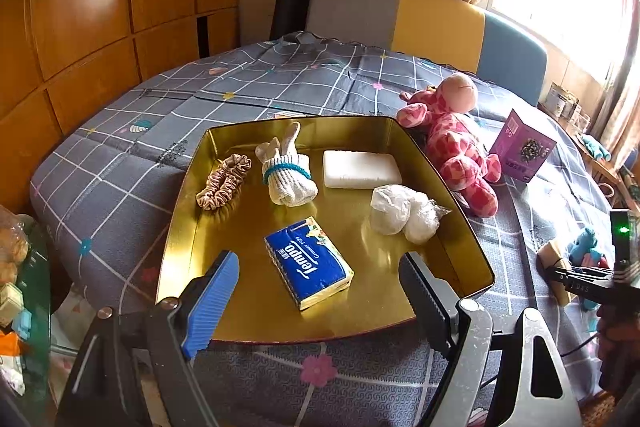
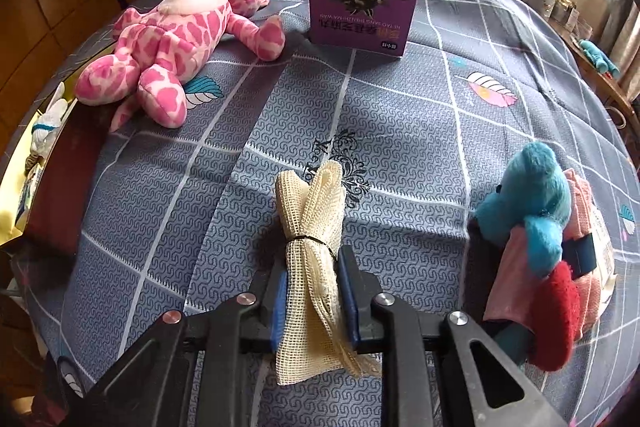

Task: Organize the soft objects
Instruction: 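Carry the beige mesh bag into the gold tray and open the right tool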

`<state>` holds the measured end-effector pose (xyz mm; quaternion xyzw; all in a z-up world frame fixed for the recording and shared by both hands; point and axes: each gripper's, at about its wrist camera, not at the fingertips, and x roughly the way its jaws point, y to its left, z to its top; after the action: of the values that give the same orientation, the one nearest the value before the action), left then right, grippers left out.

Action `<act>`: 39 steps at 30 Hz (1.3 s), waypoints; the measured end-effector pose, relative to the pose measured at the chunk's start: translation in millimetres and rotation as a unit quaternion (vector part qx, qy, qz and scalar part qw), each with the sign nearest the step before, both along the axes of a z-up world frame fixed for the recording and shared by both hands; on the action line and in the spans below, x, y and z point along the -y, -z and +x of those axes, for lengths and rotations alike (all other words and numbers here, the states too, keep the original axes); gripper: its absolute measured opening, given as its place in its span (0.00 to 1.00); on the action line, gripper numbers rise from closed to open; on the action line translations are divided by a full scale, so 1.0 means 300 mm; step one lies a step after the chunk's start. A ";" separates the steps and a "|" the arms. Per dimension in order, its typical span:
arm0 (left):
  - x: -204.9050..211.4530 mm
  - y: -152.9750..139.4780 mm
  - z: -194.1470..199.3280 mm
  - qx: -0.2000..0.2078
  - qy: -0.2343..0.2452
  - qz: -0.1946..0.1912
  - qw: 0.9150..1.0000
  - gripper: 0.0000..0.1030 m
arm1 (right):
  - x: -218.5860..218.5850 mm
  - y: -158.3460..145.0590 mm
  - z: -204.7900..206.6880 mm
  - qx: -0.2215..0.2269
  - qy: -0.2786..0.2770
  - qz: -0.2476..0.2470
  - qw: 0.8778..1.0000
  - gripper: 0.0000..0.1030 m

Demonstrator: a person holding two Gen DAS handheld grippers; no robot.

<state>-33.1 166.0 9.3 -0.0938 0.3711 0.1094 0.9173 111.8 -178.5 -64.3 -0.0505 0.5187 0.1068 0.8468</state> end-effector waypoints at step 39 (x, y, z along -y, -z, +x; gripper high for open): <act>-0.176 0.035 -0.057 0.000 -0.077 -0.012 0.997 0.82 | -0.895 -0.064 -0.129 -0.013 -0.263 0.058 0.963 0.28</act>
<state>-50.2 218.9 -1.3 -0.1330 0.3640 0.1753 0.9050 73.2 90.0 -45.0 -0.1347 0.4913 0.3565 0.7832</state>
